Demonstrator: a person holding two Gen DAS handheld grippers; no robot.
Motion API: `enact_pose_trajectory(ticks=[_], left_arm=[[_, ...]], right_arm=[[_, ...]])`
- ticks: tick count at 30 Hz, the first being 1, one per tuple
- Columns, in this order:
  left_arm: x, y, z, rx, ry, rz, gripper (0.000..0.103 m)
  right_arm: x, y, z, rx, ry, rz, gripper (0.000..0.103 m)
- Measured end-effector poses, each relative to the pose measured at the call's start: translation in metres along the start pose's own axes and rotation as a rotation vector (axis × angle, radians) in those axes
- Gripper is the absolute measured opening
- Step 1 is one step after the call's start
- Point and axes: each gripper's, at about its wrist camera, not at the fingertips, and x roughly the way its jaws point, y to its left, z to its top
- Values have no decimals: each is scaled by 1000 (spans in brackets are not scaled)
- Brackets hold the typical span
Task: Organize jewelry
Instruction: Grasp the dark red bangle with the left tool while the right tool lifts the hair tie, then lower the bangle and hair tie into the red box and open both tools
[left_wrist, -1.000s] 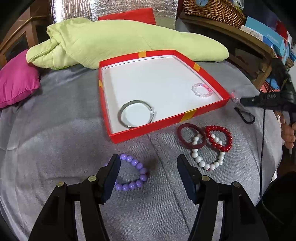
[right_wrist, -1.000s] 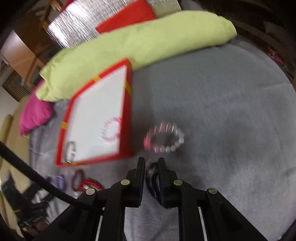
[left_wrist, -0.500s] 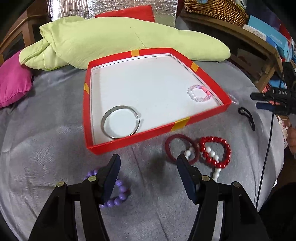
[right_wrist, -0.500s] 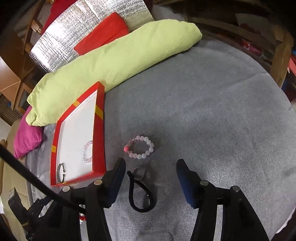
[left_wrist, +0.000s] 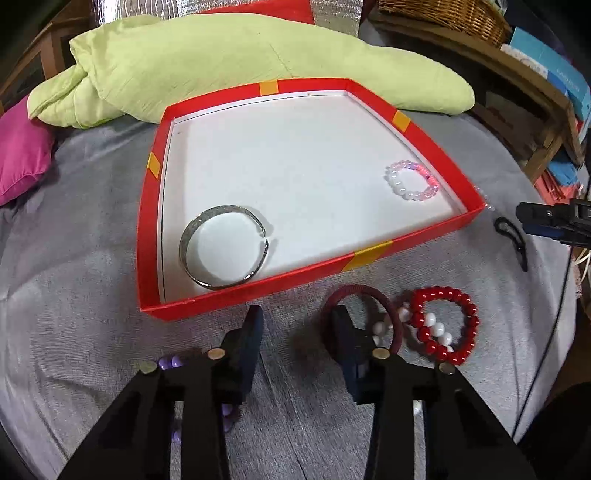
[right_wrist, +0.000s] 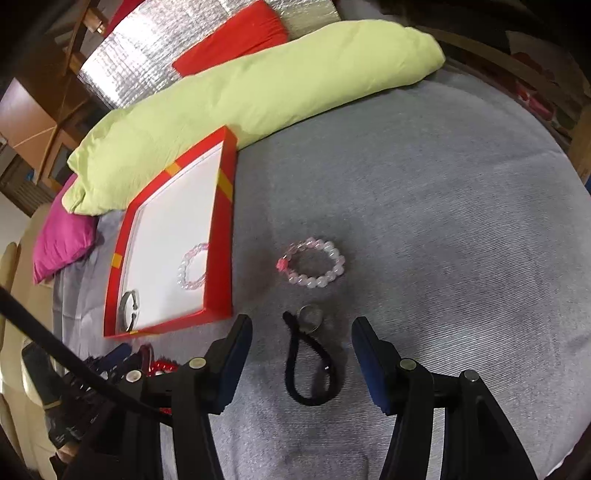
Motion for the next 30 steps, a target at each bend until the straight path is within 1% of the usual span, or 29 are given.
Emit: enact_pose_trajectory(ticks=[1, 2, 3, 4, 6, 7, 8, 10, 12, 16, 18, 20, 22, 27, 30], left_arm=[[0, -1, 1, 8, -5, 3, 26], [0, -2, 1, 11, -5, 0, 20], [0, -3, 1, 11, -3, -8, 11], [0, -3, 1, 10, -1, -16, 8], [-2, -4, 0, 23, -7, -8, 7], [-5, -4, 0, 32, -13, -1, 6], [-8, -4, 0, 37, -20, -4, 6], [-20, -1, -2, 47, -49, -23, 6], [-33, 1, -4, 53, -78, -40, 6], [-61, 7, -3, 72, -160, -84, 6], [-74, 11, 0, 74, -207, -99, 6], [-81, 16, 3, 57, -240, -103, 6], [-82, 23, 8, 26, -257, -100, 6], [-74, 38, 21, -65, -269, -81, 6], [-67, 41, 29, -105, -278, -66, 6]], right_arm=[[2, 2, -1, -9, 8, -4, 57], [6, 5, -3, -23, 22, -16, 54], [8, 6, -4, -32, 33, -25, 47], [13, 8, -6, -45, 54, -40, 32], [19, 12, -10, -69, 71, -78, 13], [18, 15, -11, -89, 62, -94, 10], [16, 17, -11, -102, 54, -91, 8], [9, 23, -12, -114, 33, -39, 7], [0, 29, -12, -119, 8, 34, 6], [-11, 46, -14, -122, -25, 187, 6], [-13, 57, -16, -133, -38, 235, 6], [-14, 68, -17, -142, -54, 272, 6], [-15, 77, -17, -147, -72, 296, 6], [-13, 99, -11, -116, -141, 359, 6], [-5, 106, -4, -79, -157, 404, 6]])
